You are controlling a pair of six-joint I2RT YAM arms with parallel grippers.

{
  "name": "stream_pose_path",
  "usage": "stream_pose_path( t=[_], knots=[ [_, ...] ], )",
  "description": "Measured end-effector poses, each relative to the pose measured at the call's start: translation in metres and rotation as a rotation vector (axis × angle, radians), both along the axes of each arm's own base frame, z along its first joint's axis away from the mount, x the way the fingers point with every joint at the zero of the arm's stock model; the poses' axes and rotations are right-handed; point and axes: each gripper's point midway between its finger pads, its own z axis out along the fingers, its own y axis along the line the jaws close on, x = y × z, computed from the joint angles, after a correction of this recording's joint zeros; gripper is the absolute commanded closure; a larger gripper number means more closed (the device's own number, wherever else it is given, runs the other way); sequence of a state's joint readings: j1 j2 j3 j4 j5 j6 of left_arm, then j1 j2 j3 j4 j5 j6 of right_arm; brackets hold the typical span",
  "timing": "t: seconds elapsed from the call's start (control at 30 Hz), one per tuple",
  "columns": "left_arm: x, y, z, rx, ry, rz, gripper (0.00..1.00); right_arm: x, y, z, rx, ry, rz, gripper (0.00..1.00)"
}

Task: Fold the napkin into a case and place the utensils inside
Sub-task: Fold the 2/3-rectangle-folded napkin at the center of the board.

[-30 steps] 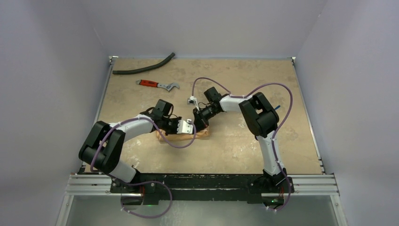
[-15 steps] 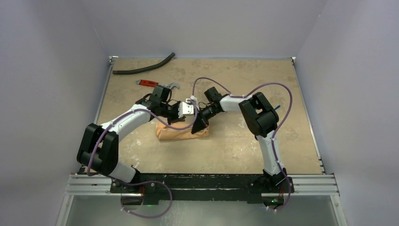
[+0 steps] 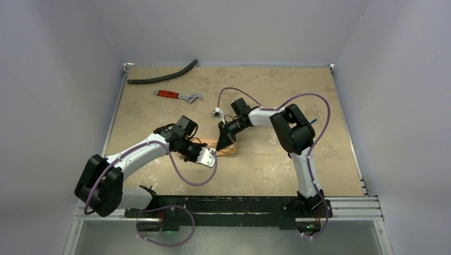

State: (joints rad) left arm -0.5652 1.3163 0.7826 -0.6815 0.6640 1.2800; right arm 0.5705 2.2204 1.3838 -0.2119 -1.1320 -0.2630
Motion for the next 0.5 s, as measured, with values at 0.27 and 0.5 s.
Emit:
stream_pose_path(
  t=[0.27,0.5],
  knots=[
    [0.037,0.006,-0.028,0.083,-0.081,0.099,1.00,0.000,0.000,0.000,0.003,0.004,-0.001,1.00],
    [0.060,0.014,-0.040,0.129,-0.101,0.214,1.00,-0.001,0.001,0.000,0.012,0.003,0.002,1.00]
  ],
)
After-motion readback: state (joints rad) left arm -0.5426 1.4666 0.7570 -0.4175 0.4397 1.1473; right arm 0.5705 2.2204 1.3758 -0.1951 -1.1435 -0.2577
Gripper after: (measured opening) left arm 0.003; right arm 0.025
